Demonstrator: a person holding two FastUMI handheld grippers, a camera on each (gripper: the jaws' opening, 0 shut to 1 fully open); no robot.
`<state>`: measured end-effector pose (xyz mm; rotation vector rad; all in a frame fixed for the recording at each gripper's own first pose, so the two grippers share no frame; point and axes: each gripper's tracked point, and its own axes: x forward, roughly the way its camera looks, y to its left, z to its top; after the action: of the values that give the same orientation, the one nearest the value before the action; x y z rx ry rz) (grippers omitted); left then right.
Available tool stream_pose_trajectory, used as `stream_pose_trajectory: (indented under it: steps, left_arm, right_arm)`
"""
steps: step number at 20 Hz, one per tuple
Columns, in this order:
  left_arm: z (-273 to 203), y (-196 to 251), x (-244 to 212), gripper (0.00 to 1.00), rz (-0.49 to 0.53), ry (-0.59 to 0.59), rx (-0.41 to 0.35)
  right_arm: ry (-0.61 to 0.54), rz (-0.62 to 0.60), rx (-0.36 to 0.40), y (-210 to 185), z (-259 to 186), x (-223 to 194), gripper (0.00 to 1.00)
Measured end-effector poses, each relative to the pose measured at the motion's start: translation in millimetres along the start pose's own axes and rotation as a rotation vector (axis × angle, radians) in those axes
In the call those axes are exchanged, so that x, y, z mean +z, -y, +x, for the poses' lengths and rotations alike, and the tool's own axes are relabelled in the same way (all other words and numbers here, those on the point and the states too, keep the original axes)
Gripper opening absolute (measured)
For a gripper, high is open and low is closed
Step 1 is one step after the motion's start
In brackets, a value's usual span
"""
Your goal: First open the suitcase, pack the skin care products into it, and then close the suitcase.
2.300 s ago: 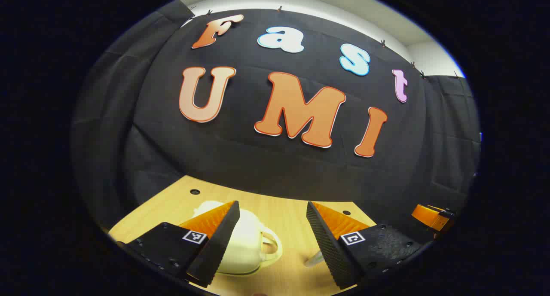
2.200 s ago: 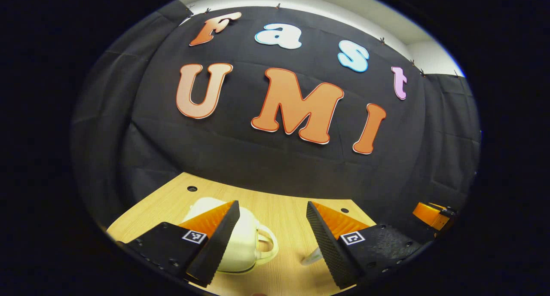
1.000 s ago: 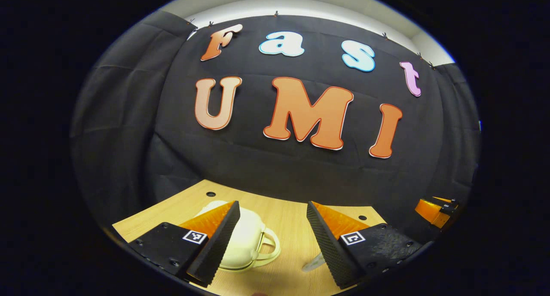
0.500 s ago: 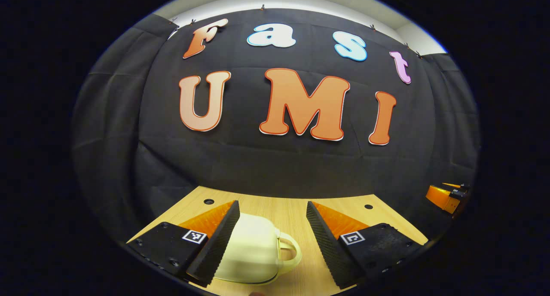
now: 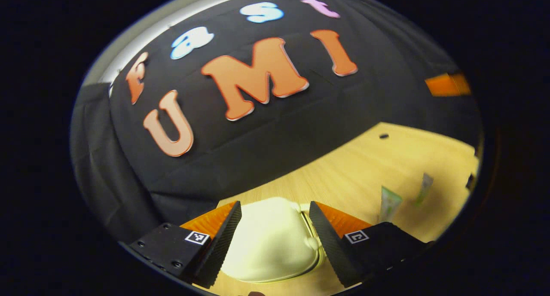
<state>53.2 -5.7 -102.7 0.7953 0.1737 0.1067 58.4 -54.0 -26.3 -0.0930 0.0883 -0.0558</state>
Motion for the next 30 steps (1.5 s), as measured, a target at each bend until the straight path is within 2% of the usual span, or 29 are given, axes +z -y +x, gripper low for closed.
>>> stream_pose_trajectory:
  steps: [2,3,5,10,14,20,25,27,28,29,30]
  left_arm:
    - [3,35,-21,0.98,0.136,-0.033,-0.052]
    - [8,53,-30,1.0,0.181,-0.049,-0.087]
    - [14,82,-58,0.98,0.262,-0.096,-0.147]
    - [37,91,-81,0.98,0.437,-0.168,-0.099]
    - [54,93,-104,0.98,0.496,-0.238,-0.1]
    - [78,82,-103,0.97,0.572,-0.252,-0.08]
    - [89,91,-107,0.97,0.622,-0.275,-0.125]
    - [93,94,-106,0.94,0.641,-0.279,-0.135]
    - [95,95,-107,0.75,0.652,-0.279,-0.135]
    - [97,97,-108,0.75,0.659,-0.284,-0.144]
    - [99,100,-111,0.67,0.664,-0.298,-0.151]
  right_arm:
    - [-0.025,0.017,-0.02,15,1,-8,0.95]
    - [-0.04,0.029,-0.029,21,2,-13,0.95]
    - [-0.068,0.045,-0.05,34,3,-21,0.95]
    - [-0.1,0.048,-0.11,62,0,-34,0.95]
    - [-0.127,0.061,-0.145,76,-1,-41,0.95]
    - [-0.147,0.061,-0.185,87,-5,-47,0.95]
    - [-0.153,0.065,-0.184,85,-7,-48,0.95]
    - [-0.142,0.058,-0.18,84,-9,-45,0.95]
    - [-0.139,0.049,-0.183,84,-9,-44,0.95]
    - [-0.136,0.042,-0.186,85,-9,-43,0.95]
    - [-0.136,0.04,-0.187,85,-10,-42,0.95]
